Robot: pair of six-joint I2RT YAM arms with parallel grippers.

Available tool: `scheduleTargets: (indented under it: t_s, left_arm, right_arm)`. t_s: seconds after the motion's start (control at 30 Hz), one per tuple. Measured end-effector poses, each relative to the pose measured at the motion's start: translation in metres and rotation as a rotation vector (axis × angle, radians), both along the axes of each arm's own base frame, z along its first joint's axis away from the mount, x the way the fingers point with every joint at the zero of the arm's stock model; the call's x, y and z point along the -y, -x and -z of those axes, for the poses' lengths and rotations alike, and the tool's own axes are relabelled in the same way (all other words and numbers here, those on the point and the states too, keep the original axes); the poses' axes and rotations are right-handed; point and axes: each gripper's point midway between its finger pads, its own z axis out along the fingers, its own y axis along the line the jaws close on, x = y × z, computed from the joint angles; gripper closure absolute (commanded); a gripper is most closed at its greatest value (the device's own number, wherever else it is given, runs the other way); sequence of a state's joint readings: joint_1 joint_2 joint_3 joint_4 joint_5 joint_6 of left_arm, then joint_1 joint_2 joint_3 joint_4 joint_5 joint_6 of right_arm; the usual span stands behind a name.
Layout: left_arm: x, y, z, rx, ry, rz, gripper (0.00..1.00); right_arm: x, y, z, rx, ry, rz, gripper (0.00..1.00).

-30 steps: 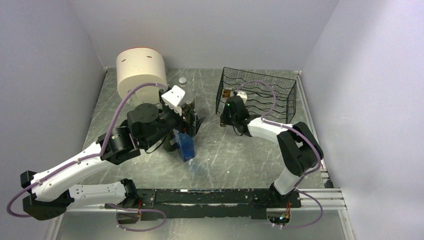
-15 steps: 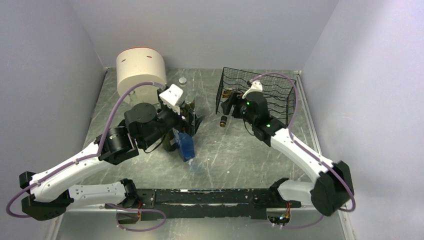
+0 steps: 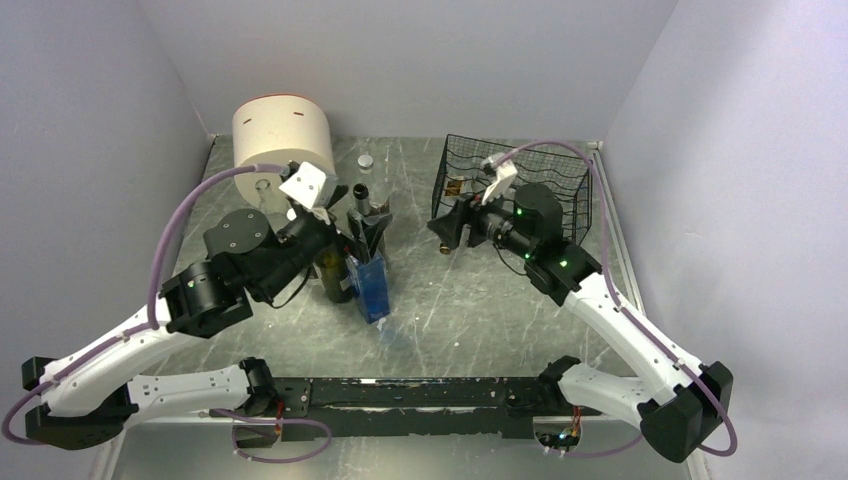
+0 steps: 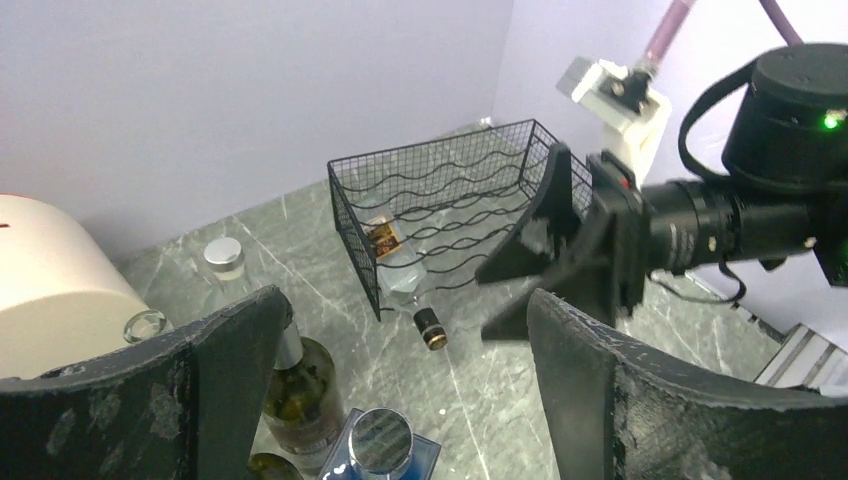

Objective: Put the wine bottle on the wine rack

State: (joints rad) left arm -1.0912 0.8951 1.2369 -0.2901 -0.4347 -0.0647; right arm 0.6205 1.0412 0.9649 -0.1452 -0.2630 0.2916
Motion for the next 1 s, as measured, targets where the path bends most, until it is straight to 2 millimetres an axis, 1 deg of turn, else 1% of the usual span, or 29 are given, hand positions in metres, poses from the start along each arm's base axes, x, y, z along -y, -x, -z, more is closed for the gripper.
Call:
scheduleTargets:
  t_s: [0.1, 0.17, 0.27, 0.4, 0.5, 0.67, 0.83, 1.0]
  left_arm:
    - [-0.009, 0.000, -0.009, 0.018, 0.025, -0.024, 0.06]
    - [-0.016, 0.000, -0.013, 0.027, 0.040, -0.042, 0.06]
    - [-0.025, 0.000, -0.019, 0.039, 0.058, -0.069, 0.06]
    - [-0.036, -0.001, -0.025, 0.049, 0.077, -0.107, 0.07]
    - [-0.045, -0.003, -0.028, 0.056, 0.089, -0.148, 0.07]
    - [-0.055, -0.006, -0.031, 0.064, 0.091, -0.195, 0.06]
    - [-0.062, -0.006, -0.033, 0.069, 0.099, -0.220, 0.06]
    - [-0.066, -0.008, -0.031, 0.066, 0.099, -0.241, 0.06]
  right_arm:
    - [-0.035, 0.031, -0.013, 0.060, 0.015, -0.168, 0.25]
    - [-0.051, 0.046, -0.018, 0.086, 0.021, -0.247, 0.24]
    - [-0.067, 0.057, -0.019, 0.111, 0.035, -0.308, 0.22]
    - [-0.083, 0.065, -0.012, 0.121, 0.068, -0.316, 0.19]
    - [-0.090, 0.067, -0.007, 0.129, 0.095, -0.263, 0.17]
    - [-0.102, 0.070, -0.002, 0.146, 0.134, -0.173, 0.16]
    - [-0.113, 0.077, 0.000, 0.163, 0.162, -0.099, 0.15]
    - [-0.123, 0.075, 0.000, 0.180, 0.192, -0.001, 0.16]
